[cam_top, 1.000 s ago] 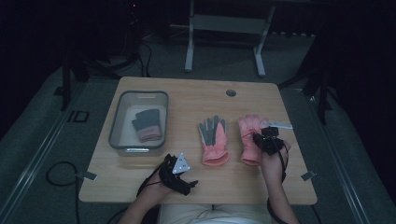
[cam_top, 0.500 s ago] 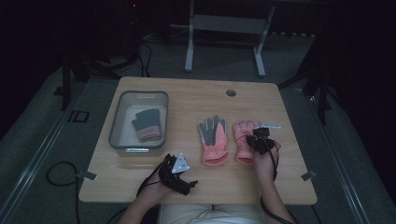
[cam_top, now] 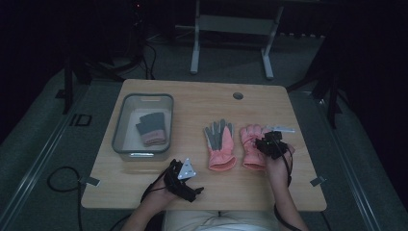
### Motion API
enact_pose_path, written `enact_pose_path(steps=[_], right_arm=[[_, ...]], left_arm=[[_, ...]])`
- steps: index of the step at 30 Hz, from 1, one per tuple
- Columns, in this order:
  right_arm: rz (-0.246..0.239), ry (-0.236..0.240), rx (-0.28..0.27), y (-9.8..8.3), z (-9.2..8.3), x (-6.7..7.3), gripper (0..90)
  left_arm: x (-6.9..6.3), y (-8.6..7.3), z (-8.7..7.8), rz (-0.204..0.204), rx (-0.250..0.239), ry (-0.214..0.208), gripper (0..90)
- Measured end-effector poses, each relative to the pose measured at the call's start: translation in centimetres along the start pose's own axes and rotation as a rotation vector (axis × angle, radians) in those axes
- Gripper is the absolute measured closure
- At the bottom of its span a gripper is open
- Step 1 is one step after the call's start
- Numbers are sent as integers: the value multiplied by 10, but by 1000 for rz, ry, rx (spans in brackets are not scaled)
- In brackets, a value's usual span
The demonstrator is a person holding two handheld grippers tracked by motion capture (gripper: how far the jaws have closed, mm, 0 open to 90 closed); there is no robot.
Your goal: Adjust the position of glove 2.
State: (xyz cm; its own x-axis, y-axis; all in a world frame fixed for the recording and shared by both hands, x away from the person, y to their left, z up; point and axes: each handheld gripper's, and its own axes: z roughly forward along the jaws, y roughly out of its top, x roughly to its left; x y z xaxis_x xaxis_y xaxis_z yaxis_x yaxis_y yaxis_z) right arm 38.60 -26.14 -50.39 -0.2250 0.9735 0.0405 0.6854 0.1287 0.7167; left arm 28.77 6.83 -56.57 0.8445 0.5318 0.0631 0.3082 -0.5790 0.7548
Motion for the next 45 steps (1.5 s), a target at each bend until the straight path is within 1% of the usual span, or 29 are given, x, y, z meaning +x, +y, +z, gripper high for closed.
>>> enact_pose_path(steps=[2,4,6,7,9,11,13,14,15,17,20,21,23,25,27,31,32,35,37,39,40,41,43,45], right_arm=[[-22,11,-5,2,-5,-1,681],[-52,33,-9,4,-8,-4,685],[-94,28,-4,6,-11,-6,705],[-118,54,-8,7,-12,-9,705],[-155,69,4,8,-13,-12,705],[-204,100,8,9,-14,-15,697],[-242,93,23,9,-13,-17,689],[-262,103,23,9,-13,-18,677],[-273,112,26,10,-13,-18,672],[-293,112,32,12,-13,-20,653],[-304,119,48,16,-13,-20,632],[-308,114,42,17,-13,-20,624],[-309,126,40,20,-12,-19,624],[-306,118,43,20,-9,-17,630],[-296,126,49,19,-4,-15,626],[-286,121,67,13,5,-14,616],[-284,113,71,12,8,-14,613],[-287,104,82,7,14,-13,593],[-290,100,73,5,16,-11,609],[-325,81,70,3,18,-6,620],[-355,63,75,1,21,-2,621],[-374,46,78,-1,24,1,624],[-389,28,82,-4,28,4,648],[-395,19,85,-4,30,5,706]], left_arm=[[0,0,0,-2,-2,0,21],[0,0,-1,1,0,-2,21],[-1,0,0,1,-1,-3,21],[-1,0,-1,3,1,-4,21],[0,0,-1,5,3,-2,21],[0,0,-1,3,2,-1,21],[0,0,-1,4,2,1,21],[0,0,-1,2,1,-1,21],[0,0,-1,4,2,0,21],[0,0,-1,3,1,0,21],[-1,0,-1,5,4,1,21],[-1,1,-1,6,5,1,21],[-1,0,0,7,4,1,21],[-1,0,0,8,4,2,21],[-1,0,0,9,4,2,21],[-1,0,0,9,6,3,21],[-1,0,0,9,8,2,21],[-1,0,0,10,11,3,21],[-1,0,0,10,13,3,21],[-1,0,0,10,12,3,21],[-1,0,0,11,13,4,21],[-1,0,0,12,14,4,21],[-1,0,0,12,14,4,21],[-1,0,0,13,14,3,21]])
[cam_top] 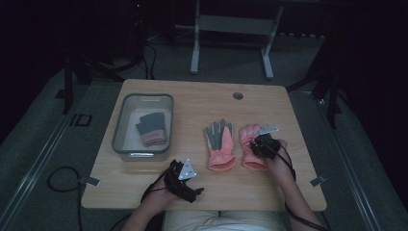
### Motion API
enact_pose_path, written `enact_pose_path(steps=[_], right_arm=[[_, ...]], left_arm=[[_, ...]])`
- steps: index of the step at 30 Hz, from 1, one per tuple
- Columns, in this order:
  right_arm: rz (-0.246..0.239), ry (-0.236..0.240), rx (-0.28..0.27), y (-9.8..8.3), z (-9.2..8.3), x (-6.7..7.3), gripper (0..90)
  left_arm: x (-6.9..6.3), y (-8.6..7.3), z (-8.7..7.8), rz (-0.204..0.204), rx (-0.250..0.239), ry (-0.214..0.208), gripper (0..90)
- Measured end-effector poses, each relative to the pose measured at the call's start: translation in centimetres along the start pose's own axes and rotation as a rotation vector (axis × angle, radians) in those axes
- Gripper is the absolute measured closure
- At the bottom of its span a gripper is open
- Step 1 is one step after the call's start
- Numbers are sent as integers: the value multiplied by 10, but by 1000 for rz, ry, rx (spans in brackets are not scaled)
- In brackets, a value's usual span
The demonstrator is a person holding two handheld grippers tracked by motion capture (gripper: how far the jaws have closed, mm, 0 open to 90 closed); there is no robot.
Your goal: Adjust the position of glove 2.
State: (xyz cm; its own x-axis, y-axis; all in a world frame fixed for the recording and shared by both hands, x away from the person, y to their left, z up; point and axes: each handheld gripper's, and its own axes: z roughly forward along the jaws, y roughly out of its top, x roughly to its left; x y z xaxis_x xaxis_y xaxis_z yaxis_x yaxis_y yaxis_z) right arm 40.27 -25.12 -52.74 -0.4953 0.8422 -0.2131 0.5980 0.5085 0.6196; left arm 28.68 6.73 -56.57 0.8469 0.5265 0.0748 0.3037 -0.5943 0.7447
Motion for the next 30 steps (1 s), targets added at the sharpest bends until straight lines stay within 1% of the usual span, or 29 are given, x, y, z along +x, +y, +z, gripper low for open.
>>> enact_pose_path(steps=[3,4,5,6,7,8,9,10,11,12,13,15,17,18,20,21,22,24,25,26,27,29,30], right_arm=[[15,-3,3,0,1,1,804],[15,-3,3,0,1,1,804],[64,16,-10,-1,0,-3,840],[83,27,-14,0,-1,-5,847],[83,27,-14,0,-1,-5,847],[105,28,-18,3,-6,-7,857],[105,28,-18,3,-6,-7,857],[120,27,-23,4,-10,-8,860],[148,27,-33,9,-18,-10,861],[148,27,-33,9,-18,-10,861],[162,22,-53,14,-28,-11,861],[163,15,-79,21,-39,-10,861],[157,25,-120,30,-53,-9,861],[157,25,-120,30,-53,-9,861],[144,24,-147,42,-65,-4,861],[138,36,-161,51,-73,1,861],[138,36,-161,51,-73,1,861],[121,49,-184,63,-80,10,861],[121,49,-184,63,-80,10,861],[118,54,-199,67,-82,13,861],[120,85,-228,75,-87,23,861],[117,94,-247,82,-90,33,861],[117,94,-247,82,-90,33,861]], left_arm=[[0,0,0,0,0,-1,21],[0,0,0,0,0,-1,21],[0,0,0,0,1,0,21],[0,0,0,-1,0,-1,21],[0,0,0,0,0,-1,21],[0,0,0,-4,0,0,21],[0,0,0,-4,0,0,21],[1,0,0,-5,-1,0,21],[1,0,0,-6,-1,-1,21],[1,0,0,-6,-1,0,21],[1,0,0,-7,-1,-1,21],[1,0,0,-6,-1,0,21],[1,0,0,-5,0,0,21],[1,0,0,-5,1,0,21],[1,0,0,-4,0,1,21],[1,0,0,-6,0,0,21],[1,0,0,-6,0,0,21],[1,0,0,-5,-1,1,21],[1,0,0,-4,0,2,21],[1,0,0,-3,0,0,21],[1,0,0,-6,-1,1,21],[2,-1,1,-7,-3,0,21],[2,-1,1,-7,-3,0,21]])
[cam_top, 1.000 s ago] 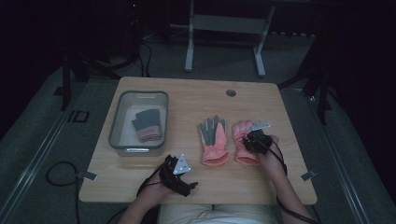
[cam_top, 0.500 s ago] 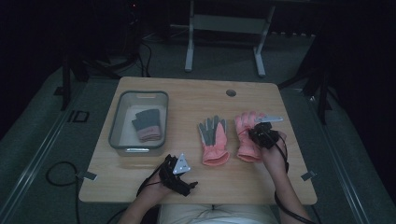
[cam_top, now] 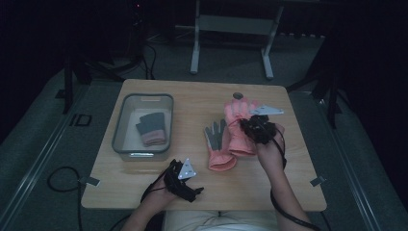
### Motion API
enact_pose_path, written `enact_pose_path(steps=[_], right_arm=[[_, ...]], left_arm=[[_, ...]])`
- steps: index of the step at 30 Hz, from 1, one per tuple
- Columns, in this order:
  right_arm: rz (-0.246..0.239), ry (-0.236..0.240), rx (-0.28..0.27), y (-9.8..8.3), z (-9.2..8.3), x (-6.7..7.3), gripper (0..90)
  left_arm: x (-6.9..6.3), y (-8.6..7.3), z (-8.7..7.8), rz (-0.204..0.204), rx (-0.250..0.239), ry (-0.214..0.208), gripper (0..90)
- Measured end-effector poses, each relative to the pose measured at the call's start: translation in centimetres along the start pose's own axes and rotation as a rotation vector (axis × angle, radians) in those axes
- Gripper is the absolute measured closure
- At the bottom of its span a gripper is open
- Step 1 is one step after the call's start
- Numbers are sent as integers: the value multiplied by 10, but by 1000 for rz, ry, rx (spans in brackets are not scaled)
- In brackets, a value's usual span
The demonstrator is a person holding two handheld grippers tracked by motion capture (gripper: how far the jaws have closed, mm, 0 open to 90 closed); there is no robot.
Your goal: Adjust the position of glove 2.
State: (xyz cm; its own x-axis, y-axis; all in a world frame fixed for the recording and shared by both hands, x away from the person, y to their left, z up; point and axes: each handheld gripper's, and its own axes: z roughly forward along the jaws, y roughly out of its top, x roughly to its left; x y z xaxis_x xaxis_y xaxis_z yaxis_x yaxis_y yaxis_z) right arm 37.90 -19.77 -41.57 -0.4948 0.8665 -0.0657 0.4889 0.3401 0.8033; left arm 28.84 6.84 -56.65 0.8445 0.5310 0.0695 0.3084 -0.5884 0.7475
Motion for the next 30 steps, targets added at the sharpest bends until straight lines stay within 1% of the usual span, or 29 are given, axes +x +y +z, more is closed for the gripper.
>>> enact_pose_path(steps=[1,2,3,4,6,7,8,9,10,13,15,16,17,21,22,24,28,30], right_arm=[[-13,12,-3,7,2,13,861],[-13,12,-3,7,2,13,861],[-14,15,-3,9,4,19,861],[-33,22,8,10,8,30,861],[-45,29,24,9,14,37,861],[-45,29,24,9,14,37,861],[-52,37,40,6,20,43,860],[-48,47,47,4,23,45,860],[-48,47,47,4,23,45,860],[-54,55,68,-3,30,51,860],[-53,46,100,-10,41,53,859],[-53,46,100,-10,41,53,859],[-48,46,128,-16,50,53,858],[-37,37,169,-25,64,53,856],[-37,37,169,-25,64,53,856],[-27,45,184,-29,72,53,850],[-29,55,186,-30,75,53,836],[-21,70,182,-30,76,52,800]], left_arm=[[1,0,0,0,2,1,21],[1,0,0,-1,2,0,21],[1,-1,0,-2,1,0,21],[1,-1,0,0,2,-2,21],[1,-1,-1,0,2,-2,21],[1,-1,-1,0,1,-3,21],[1,-1,-1,-1,0,-3,21],[1,-1,0,-5,0,-7,21],[1,-1,0,-5,0,-7,21],[2,-1,-1,-9,0,-10,21],[2,-1,-1,-3,2,-10,21],[2,-1,-1,-3,2,-10,21],[1,-1,-1,-3,2,-11,21],[1,0,0,-2,5,-13,21],[1,0,0,-1,4,-12,21],[1,0,0,-1,3,-11,21],[0,0,0,2,5,-11,21],[0,0,0,1,5,-12,21]])
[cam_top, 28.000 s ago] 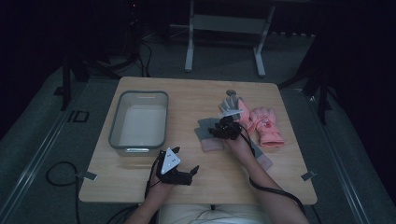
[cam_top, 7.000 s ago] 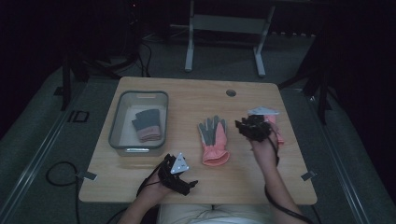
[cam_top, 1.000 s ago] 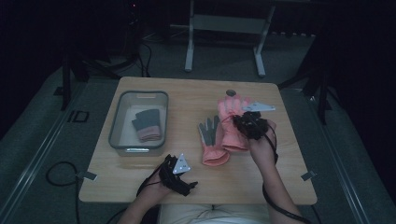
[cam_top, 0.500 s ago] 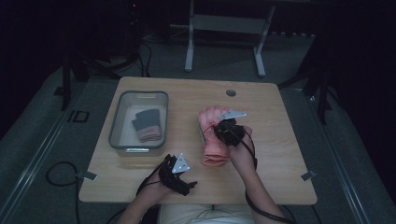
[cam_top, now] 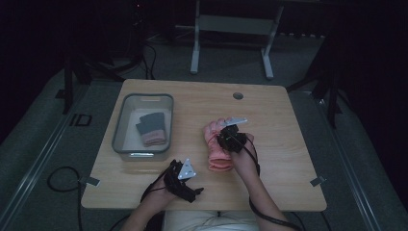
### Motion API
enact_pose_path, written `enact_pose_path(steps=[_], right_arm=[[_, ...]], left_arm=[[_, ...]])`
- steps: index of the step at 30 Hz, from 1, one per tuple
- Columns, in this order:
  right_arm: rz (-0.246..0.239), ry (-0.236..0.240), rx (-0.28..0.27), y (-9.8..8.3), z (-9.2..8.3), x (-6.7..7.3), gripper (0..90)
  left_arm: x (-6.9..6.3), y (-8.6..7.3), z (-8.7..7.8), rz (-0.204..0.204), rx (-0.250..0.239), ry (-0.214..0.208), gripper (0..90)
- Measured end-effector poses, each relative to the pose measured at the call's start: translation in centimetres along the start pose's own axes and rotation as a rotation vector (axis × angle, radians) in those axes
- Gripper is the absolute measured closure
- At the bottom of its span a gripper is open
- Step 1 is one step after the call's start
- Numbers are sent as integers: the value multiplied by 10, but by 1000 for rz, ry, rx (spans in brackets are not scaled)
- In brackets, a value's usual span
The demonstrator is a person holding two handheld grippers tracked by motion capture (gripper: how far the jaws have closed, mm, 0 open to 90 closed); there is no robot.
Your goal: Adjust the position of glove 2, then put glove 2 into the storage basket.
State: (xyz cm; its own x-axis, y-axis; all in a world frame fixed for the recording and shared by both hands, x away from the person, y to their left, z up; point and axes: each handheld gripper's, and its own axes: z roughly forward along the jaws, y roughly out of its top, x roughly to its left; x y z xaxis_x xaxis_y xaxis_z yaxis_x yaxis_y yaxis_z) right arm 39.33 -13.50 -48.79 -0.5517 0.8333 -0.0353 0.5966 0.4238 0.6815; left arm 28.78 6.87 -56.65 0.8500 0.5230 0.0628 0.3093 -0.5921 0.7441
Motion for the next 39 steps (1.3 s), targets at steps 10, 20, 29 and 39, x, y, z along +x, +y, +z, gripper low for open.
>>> enact_pose_path(steps=[10,20,29,39], right_arm=[[8,55,-42,3,-14,-6,656],[-32,121,-132,-6,-56,-28,536],[-73,88,-127,-12,-65,-58,692],[-50,98,-126,-1,-53,-58,794]], left_arm=[[0,0,0,1,0,-1,21],[-7,16,-11,-31,-16,1,21],[1,59,-28,-123,-43,16,54],[25,109,-26,-40,-63,81,205]])
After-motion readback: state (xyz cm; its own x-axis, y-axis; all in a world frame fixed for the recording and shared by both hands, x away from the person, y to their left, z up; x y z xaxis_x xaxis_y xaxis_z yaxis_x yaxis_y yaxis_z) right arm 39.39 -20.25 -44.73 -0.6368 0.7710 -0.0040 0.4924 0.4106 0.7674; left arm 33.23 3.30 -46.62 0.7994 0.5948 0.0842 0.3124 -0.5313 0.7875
